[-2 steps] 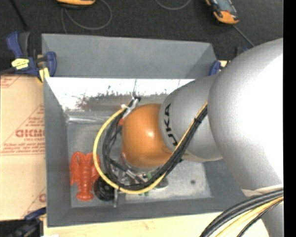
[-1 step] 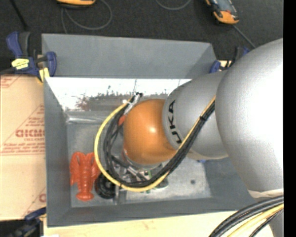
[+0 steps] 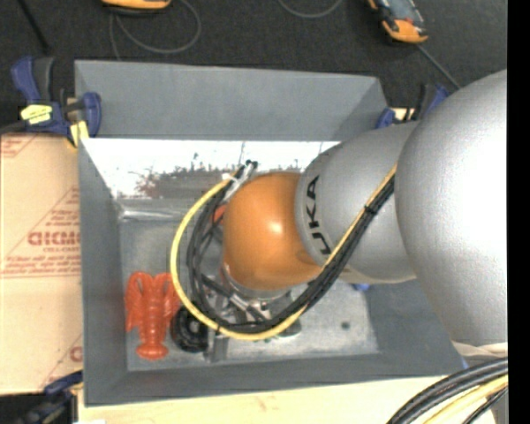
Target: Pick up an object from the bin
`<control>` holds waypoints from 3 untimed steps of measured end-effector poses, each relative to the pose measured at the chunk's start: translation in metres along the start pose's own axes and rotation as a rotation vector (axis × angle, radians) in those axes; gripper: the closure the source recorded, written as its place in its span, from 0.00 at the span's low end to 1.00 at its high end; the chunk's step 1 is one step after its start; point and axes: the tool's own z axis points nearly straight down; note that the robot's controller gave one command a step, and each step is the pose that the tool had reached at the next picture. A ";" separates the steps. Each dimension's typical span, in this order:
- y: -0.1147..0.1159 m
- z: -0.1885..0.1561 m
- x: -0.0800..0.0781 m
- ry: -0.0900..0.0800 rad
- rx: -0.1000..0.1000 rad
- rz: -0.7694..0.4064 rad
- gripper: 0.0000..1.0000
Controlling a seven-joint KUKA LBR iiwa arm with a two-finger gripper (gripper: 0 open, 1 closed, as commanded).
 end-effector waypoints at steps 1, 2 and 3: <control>0.000 -0.009 0.001 0.007 0.001 0.001 1.00; 0.000 -0.026 0.001 0.006 0.001 0.002 1.00; 0.000 -0.036 0.000 0.002 0.000 0.002 1.00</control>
Offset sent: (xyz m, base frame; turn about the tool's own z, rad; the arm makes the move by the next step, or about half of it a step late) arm 0.0002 0.0000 0.0472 0.0000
